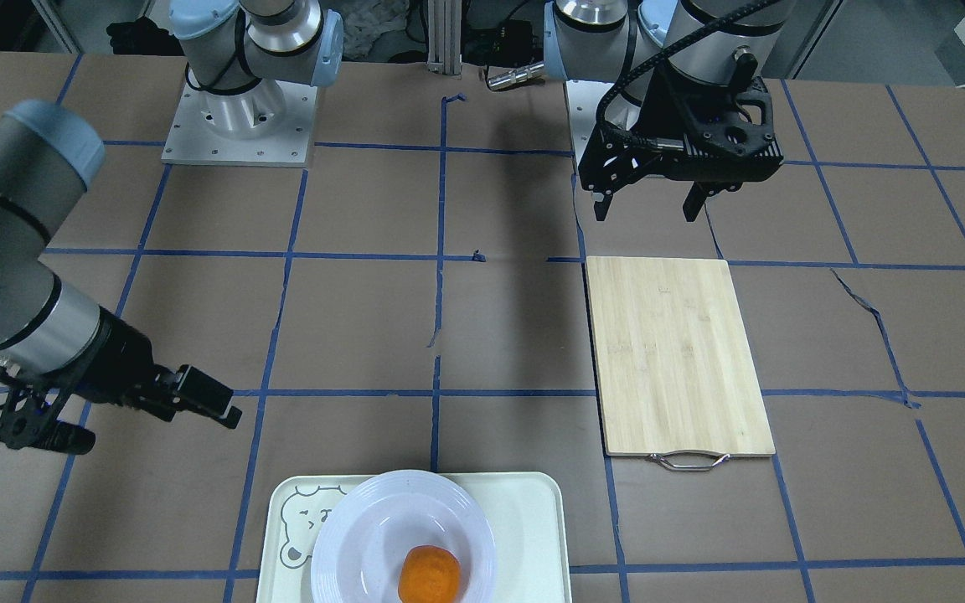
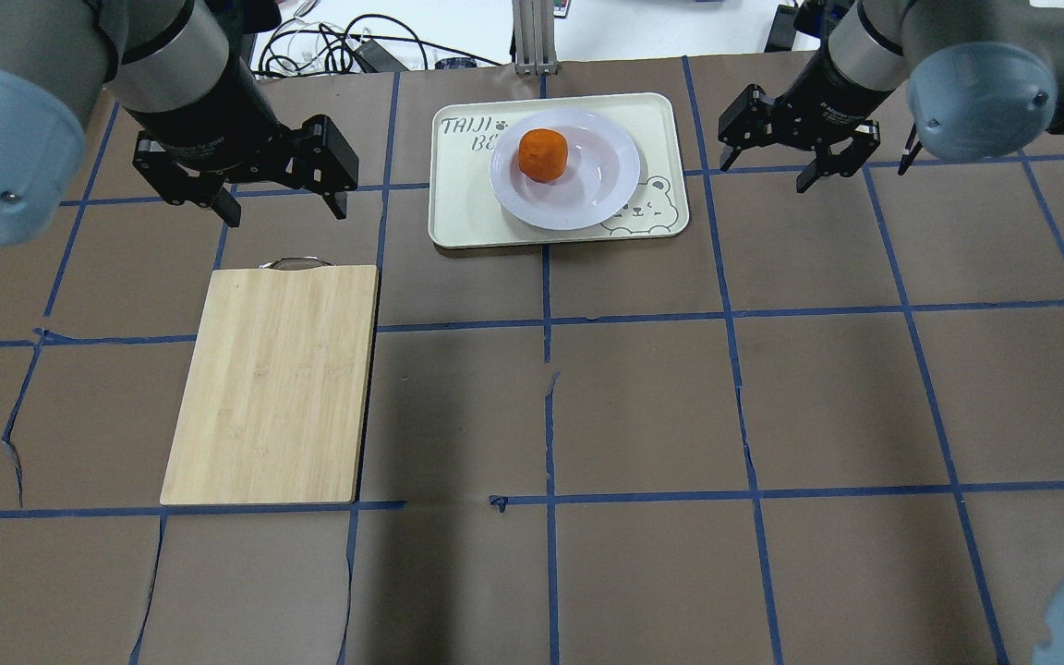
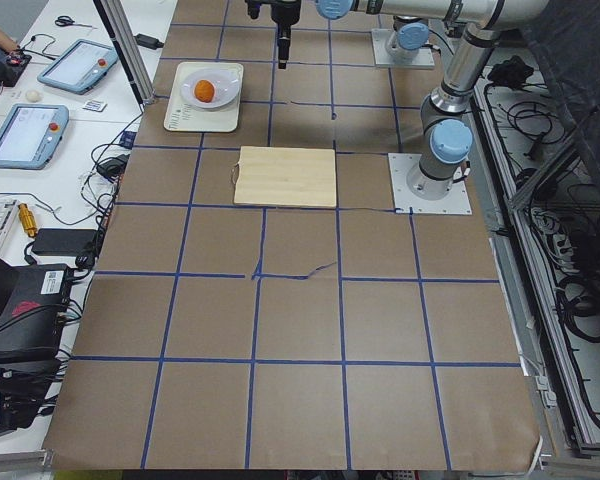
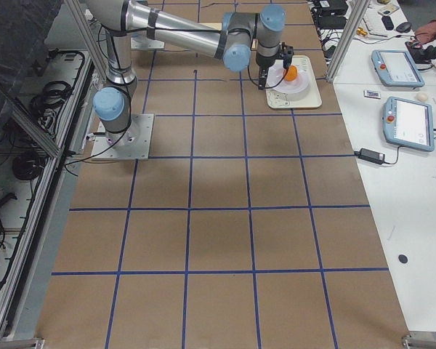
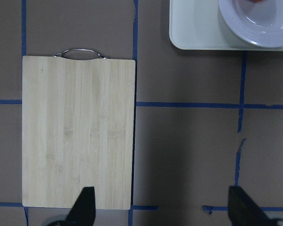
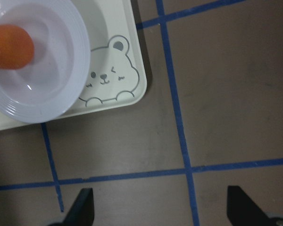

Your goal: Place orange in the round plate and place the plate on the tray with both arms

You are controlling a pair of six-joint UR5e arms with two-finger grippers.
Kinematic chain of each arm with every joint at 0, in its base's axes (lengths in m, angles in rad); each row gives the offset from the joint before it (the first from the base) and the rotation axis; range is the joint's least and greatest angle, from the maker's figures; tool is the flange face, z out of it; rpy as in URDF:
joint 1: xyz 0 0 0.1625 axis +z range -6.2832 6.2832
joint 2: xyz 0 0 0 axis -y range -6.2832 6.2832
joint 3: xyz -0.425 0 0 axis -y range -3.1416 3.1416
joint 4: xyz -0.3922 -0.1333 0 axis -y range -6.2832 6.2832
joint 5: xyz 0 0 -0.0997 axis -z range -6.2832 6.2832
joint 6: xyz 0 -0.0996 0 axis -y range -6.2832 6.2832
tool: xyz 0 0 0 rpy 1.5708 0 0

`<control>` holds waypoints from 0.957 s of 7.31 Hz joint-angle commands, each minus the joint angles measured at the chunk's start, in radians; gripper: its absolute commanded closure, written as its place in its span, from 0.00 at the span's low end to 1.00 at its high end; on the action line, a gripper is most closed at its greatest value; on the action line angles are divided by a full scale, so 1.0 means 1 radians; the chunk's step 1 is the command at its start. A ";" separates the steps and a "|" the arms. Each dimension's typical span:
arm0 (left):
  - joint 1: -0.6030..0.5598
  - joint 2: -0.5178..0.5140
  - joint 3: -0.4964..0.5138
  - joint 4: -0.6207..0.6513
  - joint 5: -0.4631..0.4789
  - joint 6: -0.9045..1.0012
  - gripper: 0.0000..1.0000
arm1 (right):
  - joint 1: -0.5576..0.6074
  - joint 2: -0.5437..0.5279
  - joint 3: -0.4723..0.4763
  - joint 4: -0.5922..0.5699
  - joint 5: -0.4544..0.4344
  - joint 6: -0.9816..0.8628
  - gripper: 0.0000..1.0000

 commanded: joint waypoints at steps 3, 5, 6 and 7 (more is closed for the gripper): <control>0.000 0.001 0.000 0.000 0.000 0.000 0.00 | 0.070 -0.087 -0.210 0.326 -0.061 -0.001 0.00; 0.000 0.003 -0.002 -0.002 0.003 0.000 0.00 | 0.070 -0.099 -0.203 0.376 -0.064 -0.003 0.00; 0.000 0.004 -0.002 -0.002 0.003 0.000 0.00 | 0.068 -0.098 -0.201 0.378 -0.070 -0.004 0.00; 0.000 0.006 -0.002 -0.002 0.011 0.000 0.00 | 0.070 -0.099 -0.197 0.373 -0.070 -0.004 0.00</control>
